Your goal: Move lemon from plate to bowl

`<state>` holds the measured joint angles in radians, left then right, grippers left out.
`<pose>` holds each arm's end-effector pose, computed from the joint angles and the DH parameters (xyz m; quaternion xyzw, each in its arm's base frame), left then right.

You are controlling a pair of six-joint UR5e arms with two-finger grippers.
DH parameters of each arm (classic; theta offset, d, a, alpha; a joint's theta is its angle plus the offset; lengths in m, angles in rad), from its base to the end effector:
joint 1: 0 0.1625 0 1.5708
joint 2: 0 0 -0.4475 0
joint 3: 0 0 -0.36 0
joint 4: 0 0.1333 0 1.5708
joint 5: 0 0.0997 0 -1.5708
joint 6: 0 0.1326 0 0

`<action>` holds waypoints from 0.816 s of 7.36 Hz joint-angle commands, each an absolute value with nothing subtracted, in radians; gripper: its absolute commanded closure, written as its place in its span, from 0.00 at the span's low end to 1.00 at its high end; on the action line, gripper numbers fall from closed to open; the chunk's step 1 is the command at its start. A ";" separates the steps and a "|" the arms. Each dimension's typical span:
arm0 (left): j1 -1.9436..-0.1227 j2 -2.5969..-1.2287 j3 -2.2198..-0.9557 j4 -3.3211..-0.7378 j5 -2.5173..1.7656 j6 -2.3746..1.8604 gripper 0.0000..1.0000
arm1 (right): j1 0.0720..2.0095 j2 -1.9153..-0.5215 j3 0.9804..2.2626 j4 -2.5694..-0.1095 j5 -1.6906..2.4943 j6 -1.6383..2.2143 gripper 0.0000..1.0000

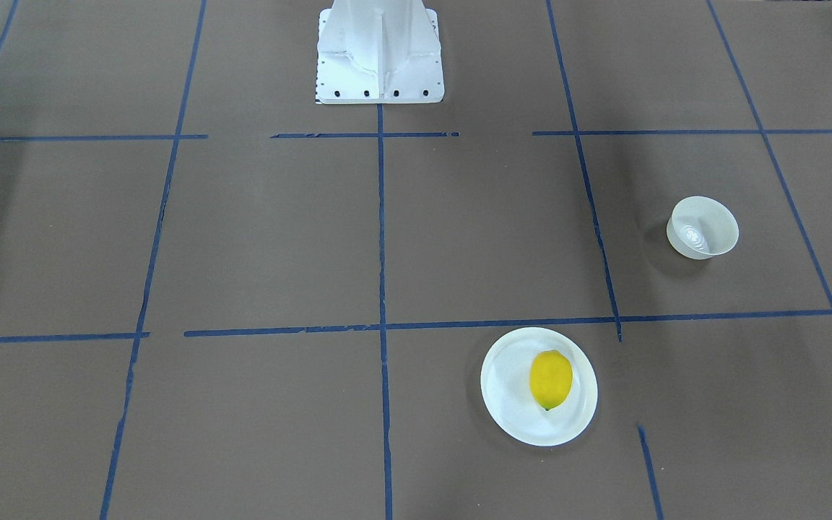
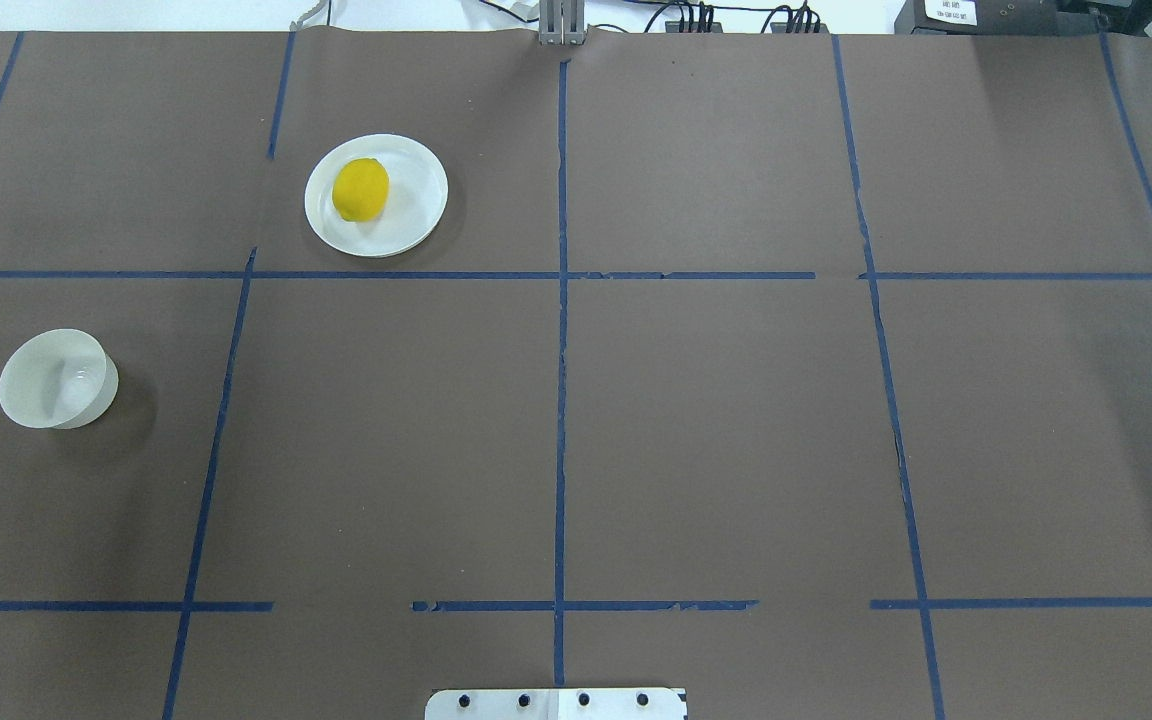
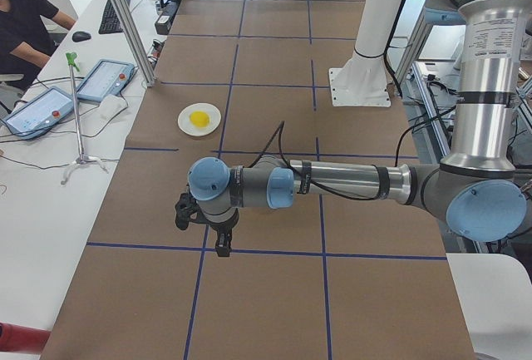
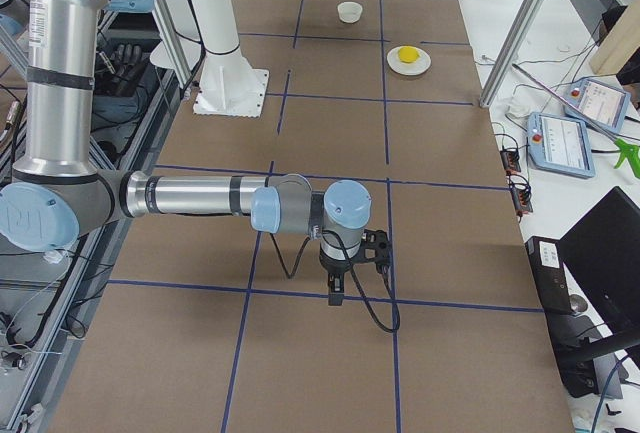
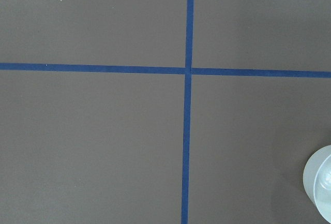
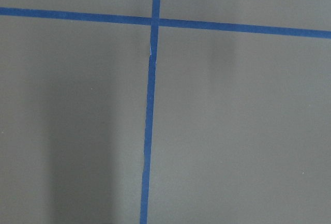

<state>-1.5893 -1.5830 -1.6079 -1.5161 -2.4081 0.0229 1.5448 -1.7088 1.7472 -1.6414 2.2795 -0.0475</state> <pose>-0.0434 -0.4635 0.6815 0.0060 0.4065 0.0009 0.9136 0.0367 -0.3957 0.6958 -0.0114 -0.3471 -0.0289 0.9373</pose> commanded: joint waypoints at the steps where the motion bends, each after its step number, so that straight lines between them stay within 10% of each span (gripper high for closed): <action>1: -1.583 -1.595 -1.595 -1.528 -2.404 0.014 0.00 | 1.545 -1.709 1.747 -1.641 2.279 -0.048 0.00; 6: -1.374 -1.866 -1.615 -1.517 -2.395 -0.259 0.00 | 1.545 -1.709 1.747 -1.641 2.279 -0.048 0.00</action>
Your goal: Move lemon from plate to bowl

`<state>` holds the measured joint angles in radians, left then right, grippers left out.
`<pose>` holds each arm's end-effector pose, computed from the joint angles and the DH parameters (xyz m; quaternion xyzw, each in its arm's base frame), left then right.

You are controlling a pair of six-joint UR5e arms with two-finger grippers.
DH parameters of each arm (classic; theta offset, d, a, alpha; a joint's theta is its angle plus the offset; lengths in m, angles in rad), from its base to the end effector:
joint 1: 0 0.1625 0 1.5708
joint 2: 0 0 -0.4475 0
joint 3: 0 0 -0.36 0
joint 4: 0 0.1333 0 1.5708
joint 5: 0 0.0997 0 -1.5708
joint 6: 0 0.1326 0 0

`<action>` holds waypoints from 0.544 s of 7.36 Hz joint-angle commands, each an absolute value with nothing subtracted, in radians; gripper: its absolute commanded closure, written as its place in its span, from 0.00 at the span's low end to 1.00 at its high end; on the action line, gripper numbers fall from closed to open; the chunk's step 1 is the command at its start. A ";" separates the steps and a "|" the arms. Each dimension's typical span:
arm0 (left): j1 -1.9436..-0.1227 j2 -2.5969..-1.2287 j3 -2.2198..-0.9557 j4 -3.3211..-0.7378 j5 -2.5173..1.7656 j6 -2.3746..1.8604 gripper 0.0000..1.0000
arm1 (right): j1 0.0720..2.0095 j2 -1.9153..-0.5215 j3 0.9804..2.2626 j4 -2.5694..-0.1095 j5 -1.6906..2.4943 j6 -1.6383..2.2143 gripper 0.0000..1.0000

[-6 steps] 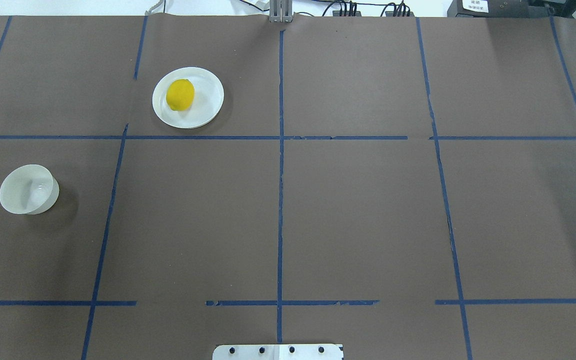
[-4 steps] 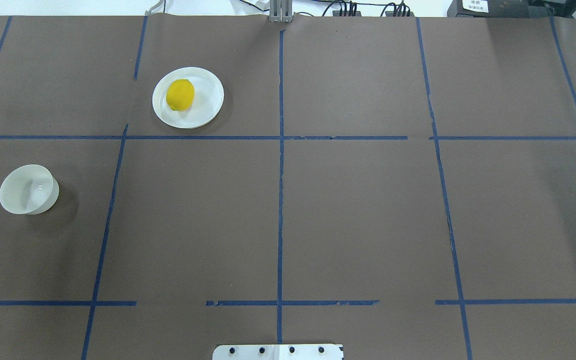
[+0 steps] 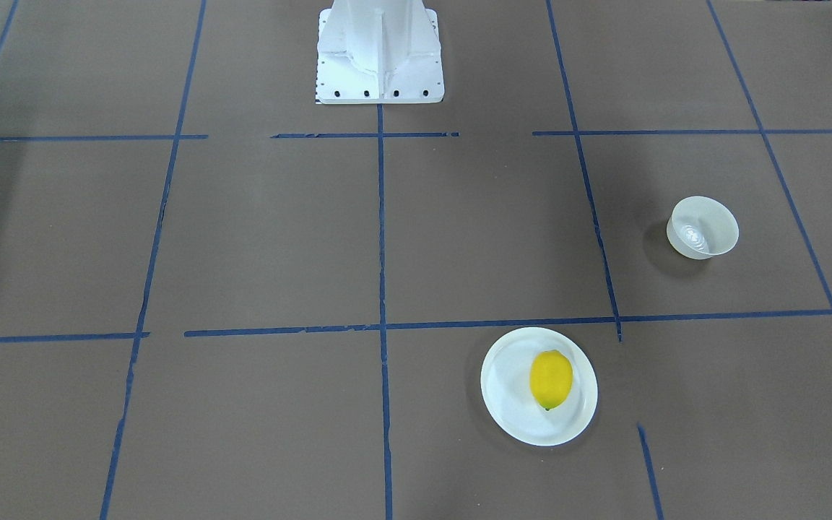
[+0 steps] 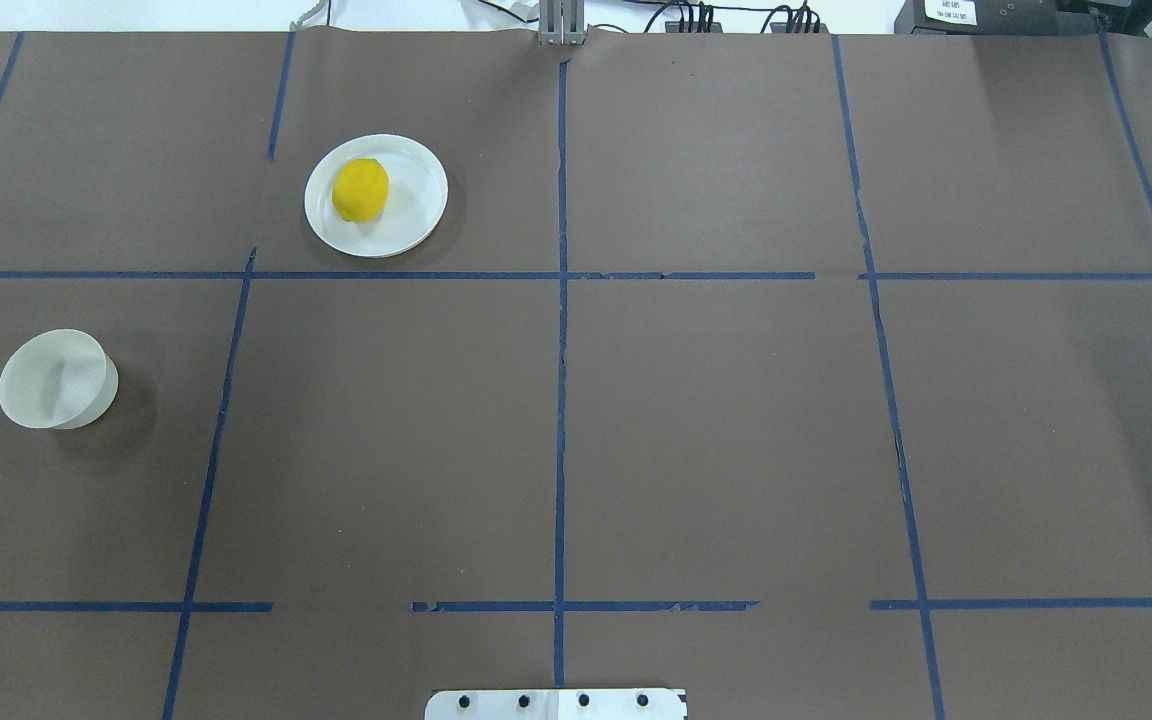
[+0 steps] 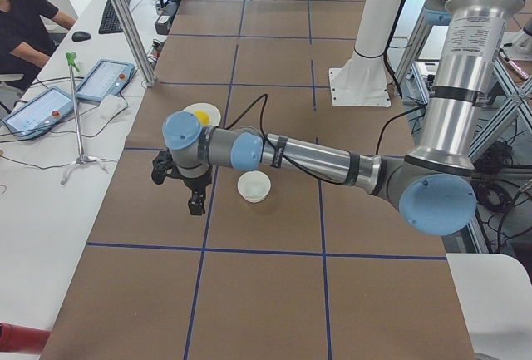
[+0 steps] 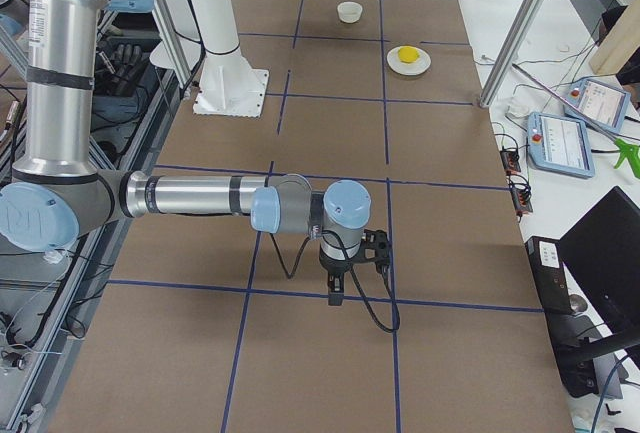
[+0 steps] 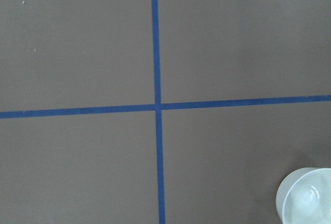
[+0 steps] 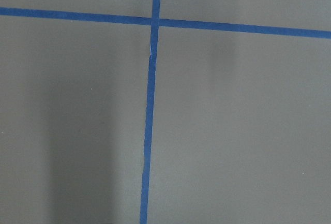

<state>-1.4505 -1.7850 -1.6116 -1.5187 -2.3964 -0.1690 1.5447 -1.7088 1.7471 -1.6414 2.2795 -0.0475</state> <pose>0.0315 -0.5595 0.5769 0.0343 0.4083 0.0184 0.9120 0.0367 -0.3957 0.6958 -0.0114 -0.3471 -0.0289 0.9373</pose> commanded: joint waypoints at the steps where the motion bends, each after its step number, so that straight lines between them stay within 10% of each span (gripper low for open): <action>1: -1.309 -1.909 -1.617 -1.517 -2.340 -0.312 0.00 | 1.545 -1.709 1.747 -1.641 2.279 -0.048 0.00; 4: -1.171 -2.083 -1.598 -1.453 -2.306 -0.527 0.00 | 1.545 -1.709 1.747 -1.641 2.279 -0.048 0.00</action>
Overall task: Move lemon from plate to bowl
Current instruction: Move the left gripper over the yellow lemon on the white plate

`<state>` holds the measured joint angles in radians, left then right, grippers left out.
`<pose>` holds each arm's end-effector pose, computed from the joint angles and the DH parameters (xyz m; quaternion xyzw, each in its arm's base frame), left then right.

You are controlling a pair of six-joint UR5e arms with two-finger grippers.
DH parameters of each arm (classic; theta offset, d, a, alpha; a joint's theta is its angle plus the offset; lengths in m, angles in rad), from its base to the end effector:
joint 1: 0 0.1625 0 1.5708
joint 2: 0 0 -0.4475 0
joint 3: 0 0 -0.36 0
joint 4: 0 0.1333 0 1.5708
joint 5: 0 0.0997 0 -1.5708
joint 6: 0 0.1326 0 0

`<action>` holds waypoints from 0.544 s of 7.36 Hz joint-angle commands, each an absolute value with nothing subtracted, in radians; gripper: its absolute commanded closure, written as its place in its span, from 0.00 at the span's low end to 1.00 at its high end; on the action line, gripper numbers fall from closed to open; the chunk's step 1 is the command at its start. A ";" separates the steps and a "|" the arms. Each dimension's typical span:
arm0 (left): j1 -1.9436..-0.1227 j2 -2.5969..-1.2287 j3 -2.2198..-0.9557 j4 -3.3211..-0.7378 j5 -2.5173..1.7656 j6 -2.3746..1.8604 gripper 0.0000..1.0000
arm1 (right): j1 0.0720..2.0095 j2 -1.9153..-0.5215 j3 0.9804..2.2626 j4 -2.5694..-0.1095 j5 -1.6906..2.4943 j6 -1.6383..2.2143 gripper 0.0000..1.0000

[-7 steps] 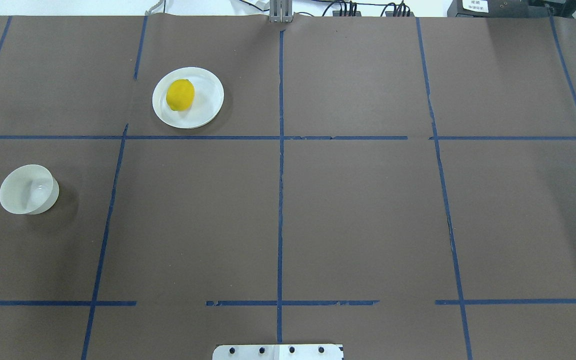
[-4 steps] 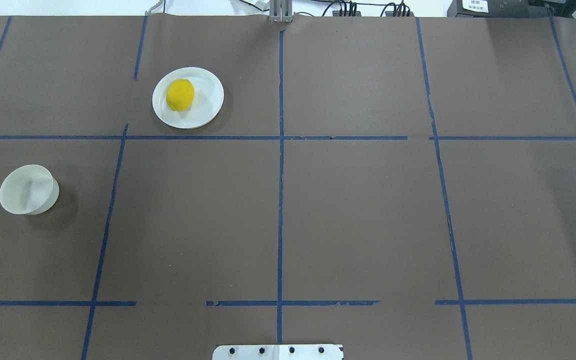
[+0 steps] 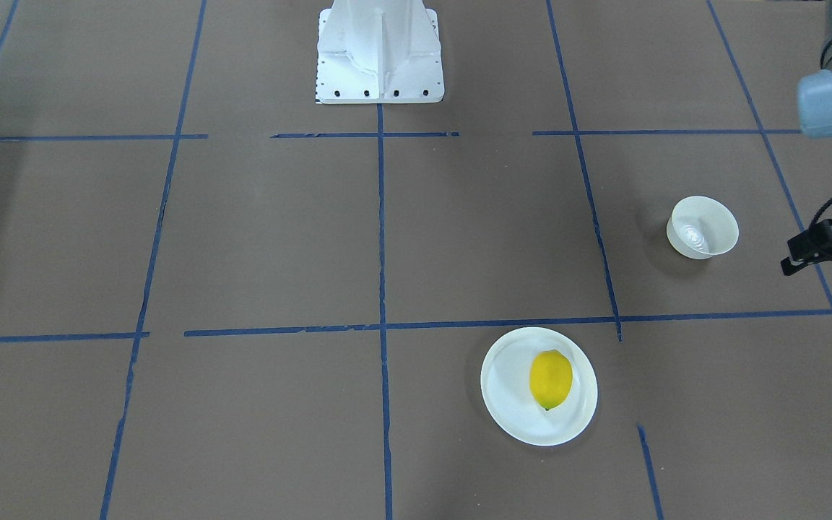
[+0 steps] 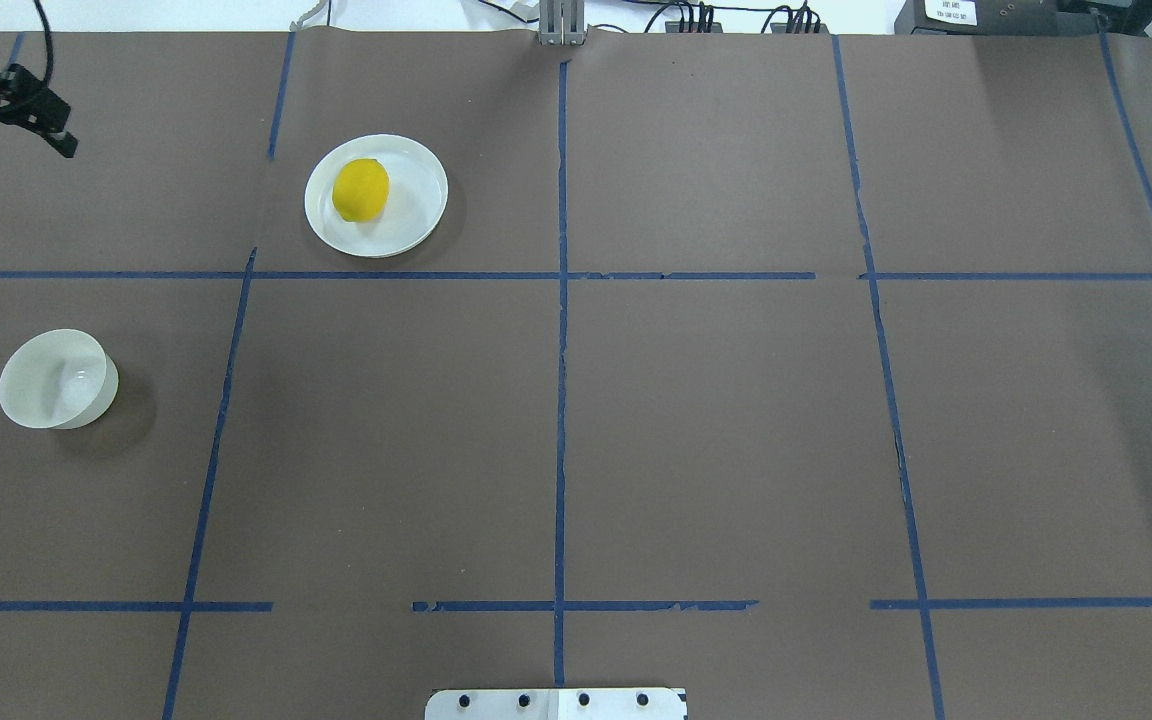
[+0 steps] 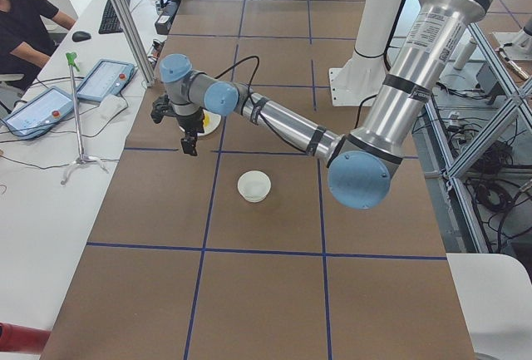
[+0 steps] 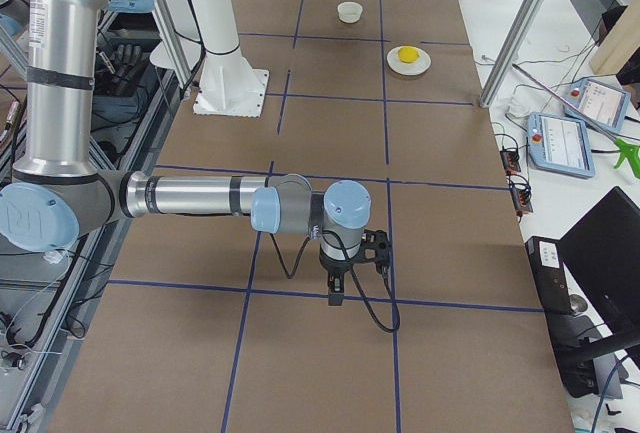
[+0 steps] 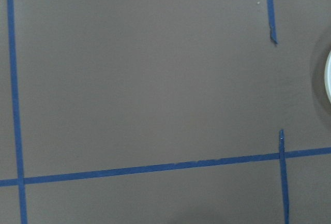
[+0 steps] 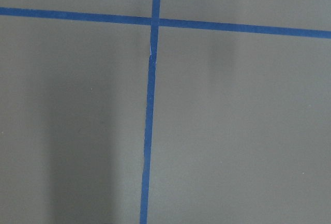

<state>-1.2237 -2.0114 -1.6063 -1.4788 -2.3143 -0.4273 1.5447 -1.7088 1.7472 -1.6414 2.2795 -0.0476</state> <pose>0.1767 -0.6165 0.4554 0.0300 0.3973 0.0326 0.9166 0.0367 -0.3957 0.6958 -0.0114 -0.3471 -0.0290 0.9373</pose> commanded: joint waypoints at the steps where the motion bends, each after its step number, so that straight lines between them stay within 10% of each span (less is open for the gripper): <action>1: -1.154 -2.098 -1.615 -1.457 -2.306 -0.560 0.00 | 1.545 -1.709 1.747 -1.641 2.279 -0.048 0.00; 4: -1.010 -2.146 -1.611 -1.480 -2.298 -0.696 0.00 | 1.545 -1.709 1.747 -1.641 2.279 -0.048 0.00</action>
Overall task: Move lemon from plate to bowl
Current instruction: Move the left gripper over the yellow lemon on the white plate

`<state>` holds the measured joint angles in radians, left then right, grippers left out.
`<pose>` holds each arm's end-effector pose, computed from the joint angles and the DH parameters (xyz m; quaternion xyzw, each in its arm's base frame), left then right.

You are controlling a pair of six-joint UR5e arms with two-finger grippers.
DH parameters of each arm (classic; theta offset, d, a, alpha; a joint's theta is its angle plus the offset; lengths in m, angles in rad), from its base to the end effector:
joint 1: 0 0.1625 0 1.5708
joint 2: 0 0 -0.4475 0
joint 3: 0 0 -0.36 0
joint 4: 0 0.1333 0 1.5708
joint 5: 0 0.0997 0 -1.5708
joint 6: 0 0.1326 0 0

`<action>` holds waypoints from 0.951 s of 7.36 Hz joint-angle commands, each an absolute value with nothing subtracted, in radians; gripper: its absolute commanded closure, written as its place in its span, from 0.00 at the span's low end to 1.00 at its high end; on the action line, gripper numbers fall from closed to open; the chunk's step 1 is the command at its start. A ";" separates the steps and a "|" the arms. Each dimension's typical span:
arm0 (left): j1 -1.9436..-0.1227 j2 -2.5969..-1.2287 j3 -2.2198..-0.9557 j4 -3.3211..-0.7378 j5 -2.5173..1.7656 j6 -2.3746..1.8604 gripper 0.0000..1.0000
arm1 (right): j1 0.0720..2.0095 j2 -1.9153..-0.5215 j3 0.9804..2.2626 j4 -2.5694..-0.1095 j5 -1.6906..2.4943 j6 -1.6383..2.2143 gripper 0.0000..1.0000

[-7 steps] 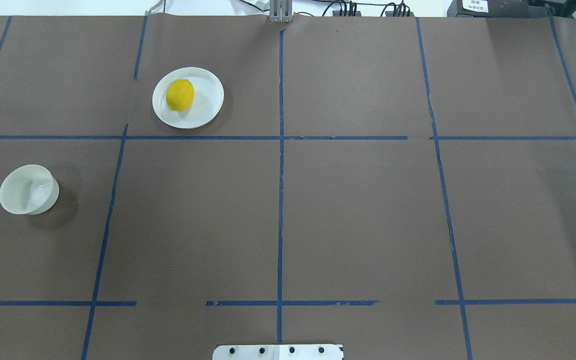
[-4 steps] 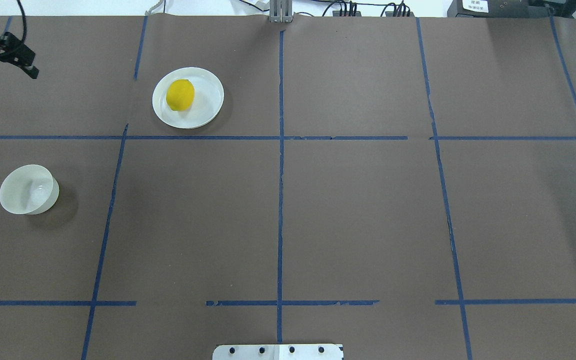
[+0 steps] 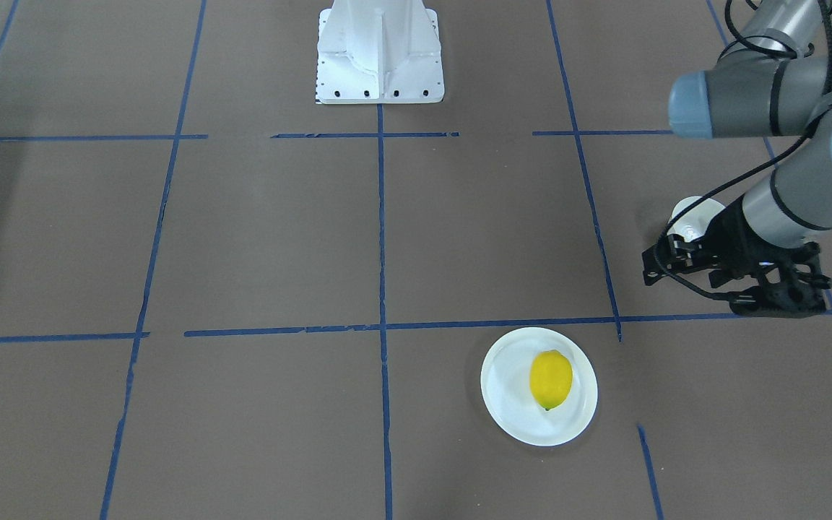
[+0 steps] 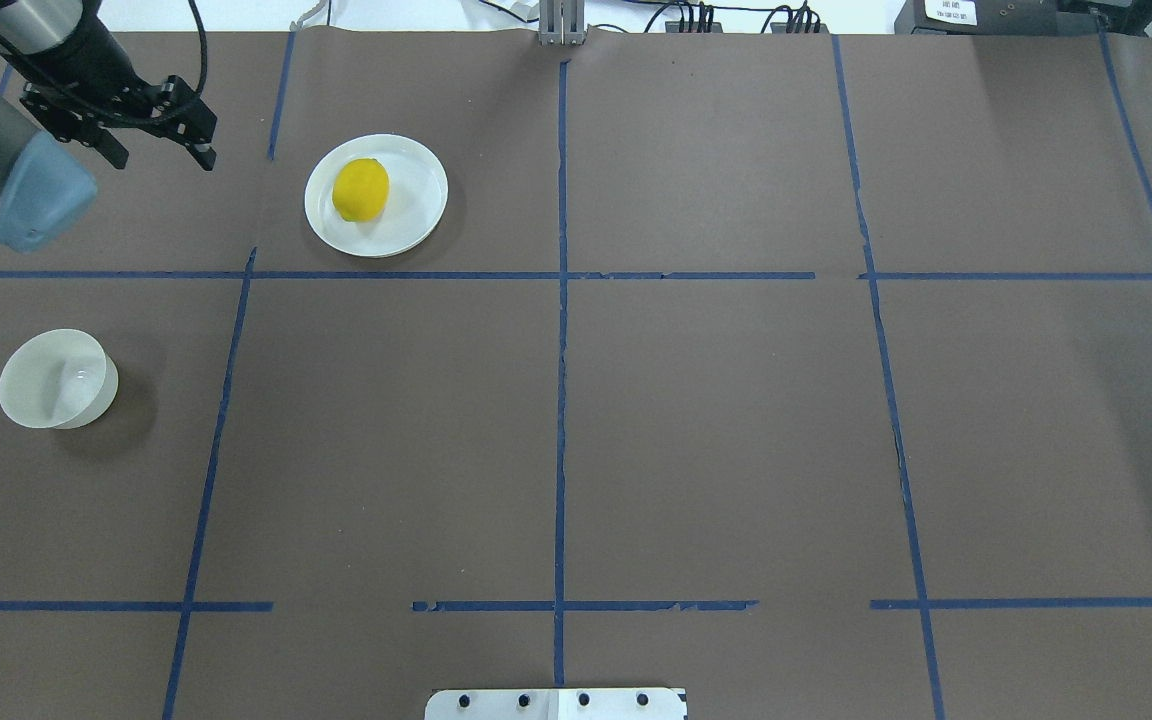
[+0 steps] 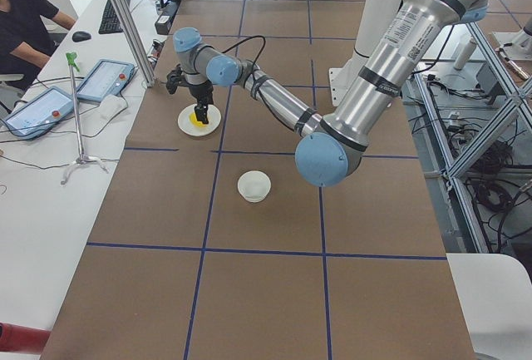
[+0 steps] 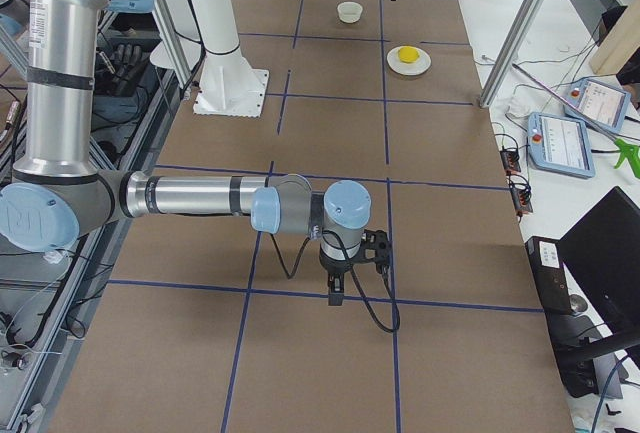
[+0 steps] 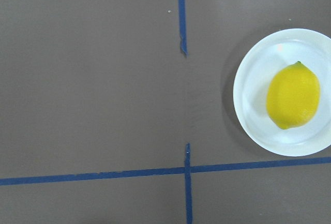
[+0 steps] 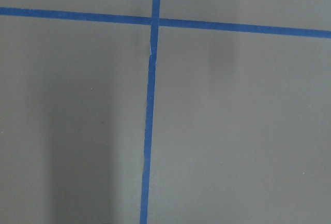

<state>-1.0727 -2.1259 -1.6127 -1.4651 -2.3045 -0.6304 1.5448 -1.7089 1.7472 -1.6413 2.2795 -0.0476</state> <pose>0.2800 -0.6080 0.3802 0.0058 0.4154 0.0272 0.9092 0.0367 -0.3956 0.6958 -0.0114 -0.3471 -0.0289 0.9373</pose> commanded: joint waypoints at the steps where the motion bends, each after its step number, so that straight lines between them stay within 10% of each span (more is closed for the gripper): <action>1: -0.971 -2.148 -1.595 -1.541 -2.243 -0.766 0.00 | 1.545 -1.709 1.747 -1.641 2.279 -0.048 0.00; 4: -0.954 -2.305 -1.236 -1.778 -2.233 -0.836 0.00 | 1.545 -1.709 1.747 -1.641 2.279 -0.048 0.00; 7: -0.957 -2.377 -1.137 -1.810 -2.209 -0.839 0.00 | 1.545 -1.709 1.747 -1.641 2.279 -0.048 0.00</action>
